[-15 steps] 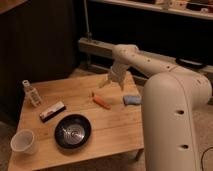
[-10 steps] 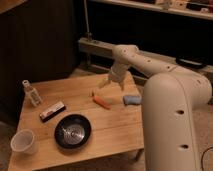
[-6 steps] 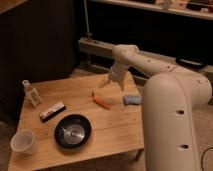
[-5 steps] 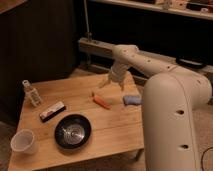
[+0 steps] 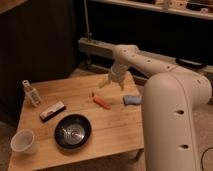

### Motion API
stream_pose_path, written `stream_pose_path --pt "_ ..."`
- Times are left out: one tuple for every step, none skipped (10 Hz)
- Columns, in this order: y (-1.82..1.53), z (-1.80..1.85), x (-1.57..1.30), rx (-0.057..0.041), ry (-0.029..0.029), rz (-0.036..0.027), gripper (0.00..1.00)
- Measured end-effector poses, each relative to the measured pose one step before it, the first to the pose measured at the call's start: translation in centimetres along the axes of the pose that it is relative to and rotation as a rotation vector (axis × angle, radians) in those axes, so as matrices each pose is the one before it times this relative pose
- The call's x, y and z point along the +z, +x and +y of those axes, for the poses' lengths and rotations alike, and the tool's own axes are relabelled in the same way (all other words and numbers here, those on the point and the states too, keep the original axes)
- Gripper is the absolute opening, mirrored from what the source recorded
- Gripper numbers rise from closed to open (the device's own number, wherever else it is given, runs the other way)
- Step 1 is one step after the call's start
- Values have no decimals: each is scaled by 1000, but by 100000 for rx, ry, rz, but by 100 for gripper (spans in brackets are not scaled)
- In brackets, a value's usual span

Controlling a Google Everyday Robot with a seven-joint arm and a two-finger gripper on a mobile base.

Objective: Pick up the ceramic bowl

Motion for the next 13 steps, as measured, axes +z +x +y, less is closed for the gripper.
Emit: stream_pose_path --pt "-3 15 0 -14 -10 -3 80" --pt "-4 1 -3 -3 -1 -12 80" --pt "-32 23 -61 38 -96 -104 80" --pt "47 138 -172 -557 235 -554 80" --pt "147 538 -301 -1406 277 -1397 80" --pt "881 998 147 -2175 389 -912 80" --pt "1305 915 103 -1544 527 -862 80" --pt "1528 693 118 -957 783 -647 80" --pt "2602 1532 254 -1451 41 -760 80" --pt "2273 1060 181 -935 -605 -413 80" --pt "2198 639 -86 -693 -1361 -551 80" --pt "2331 924 -352 -1299 -4966 -590 80" --pt "1446 464 -332 -1666 -7536 -194 80"
